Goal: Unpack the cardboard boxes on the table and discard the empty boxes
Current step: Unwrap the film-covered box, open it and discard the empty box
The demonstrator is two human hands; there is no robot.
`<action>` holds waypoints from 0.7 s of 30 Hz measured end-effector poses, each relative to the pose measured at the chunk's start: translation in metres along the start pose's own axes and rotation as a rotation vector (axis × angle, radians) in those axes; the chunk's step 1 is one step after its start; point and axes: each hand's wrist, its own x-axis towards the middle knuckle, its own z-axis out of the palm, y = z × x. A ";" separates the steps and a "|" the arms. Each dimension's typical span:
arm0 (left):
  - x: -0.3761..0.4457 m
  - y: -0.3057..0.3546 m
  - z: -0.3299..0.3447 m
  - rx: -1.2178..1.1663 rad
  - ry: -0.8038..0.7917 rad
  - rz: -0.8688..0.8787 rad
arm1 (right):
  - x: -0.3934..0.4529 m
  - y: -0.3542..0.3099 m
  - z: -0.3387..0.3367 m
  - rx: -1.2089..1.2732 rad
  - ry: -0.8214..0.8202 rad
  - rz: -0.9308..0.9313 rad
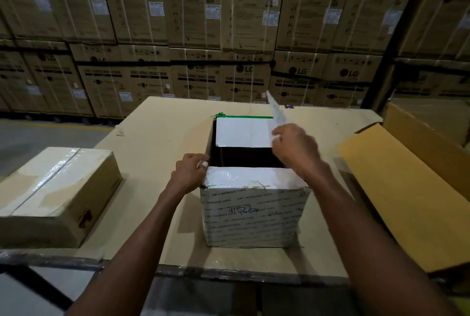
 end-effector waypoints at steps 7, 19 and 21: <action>-0.005 -0.023 -0.002 -0.126 0.058 -0.084 | 0.027 0.090 -0.057 -0.288 0.095 0.295; -0.016 -0.013 0.007 -0.276 0.050 -0.084 | -0.029 0.146 0.031 0.287 -0.211 0.435; -0.014 -0.006 0.008 -0.121 0.095 -0.022 | -0.033 0.145 0.036 0.350 -0.196 0.446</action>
